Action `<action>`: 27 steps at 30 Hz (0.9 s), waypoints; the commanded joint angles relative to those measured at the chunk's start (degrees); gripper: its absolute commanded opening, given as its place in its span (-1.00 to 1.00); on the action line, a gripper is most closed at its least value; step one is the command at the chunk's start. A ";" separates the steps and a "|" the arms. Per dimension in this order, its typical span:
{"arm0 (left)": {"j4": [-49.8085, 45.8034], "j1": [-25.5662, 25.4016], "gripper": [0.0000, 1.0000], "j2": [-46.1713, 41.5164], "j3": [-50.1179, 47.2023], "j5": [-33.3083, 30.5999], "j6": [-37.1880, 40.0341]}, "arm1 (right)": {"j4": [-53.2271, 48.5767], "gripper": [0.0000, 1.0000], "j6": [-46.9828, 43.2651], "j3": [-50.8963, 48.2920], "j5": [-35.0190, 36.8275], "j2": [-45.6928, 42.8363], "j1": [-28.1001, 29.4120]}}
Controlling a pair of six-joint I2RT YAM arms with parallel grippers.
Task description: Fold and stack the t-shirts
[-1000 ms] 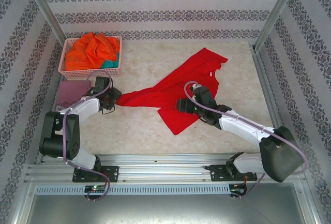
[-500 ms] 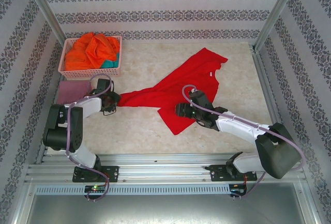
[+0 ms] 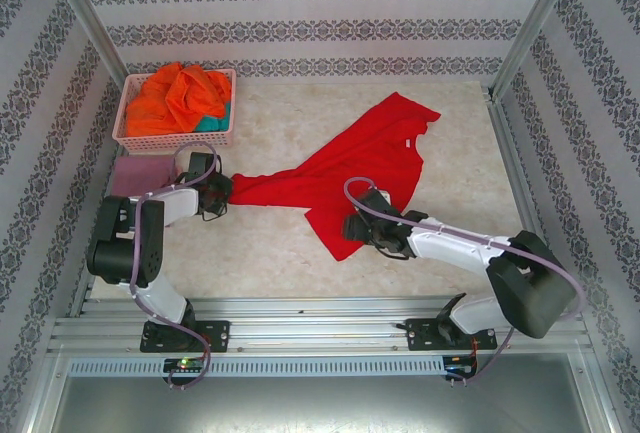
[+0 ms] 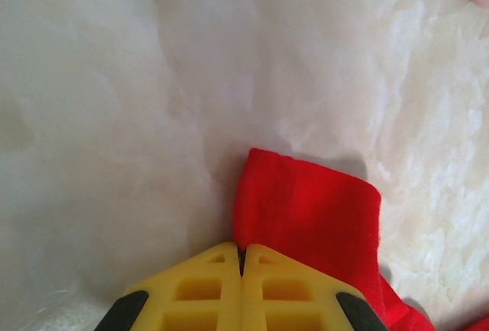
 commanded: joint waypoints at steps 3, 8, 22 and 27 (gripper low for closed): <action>1.51 0.85 -1.00 -1.75 -0.81 -1.96 1.36 | -6.87 0.32 4.04 3.44 4.53 2.46 3.00; 2.40 0.85 -1.00 -1.40 -1.38 -1.89 1.07 | -10.41 0.32 2.04 9.08 6.55 7.36 7.34; 2.42 0.87 -1.00 -2.18 -1.69 -2.09 1.23 | -12.46 -0.09 1.08 11.13 3.21 17.81 9.27; 2.47 0.94 -1.00 -2.92 -2.01 -2.41 1.13 | -13.86 -1.00 0.97 10.70 5.71 15.95 9.11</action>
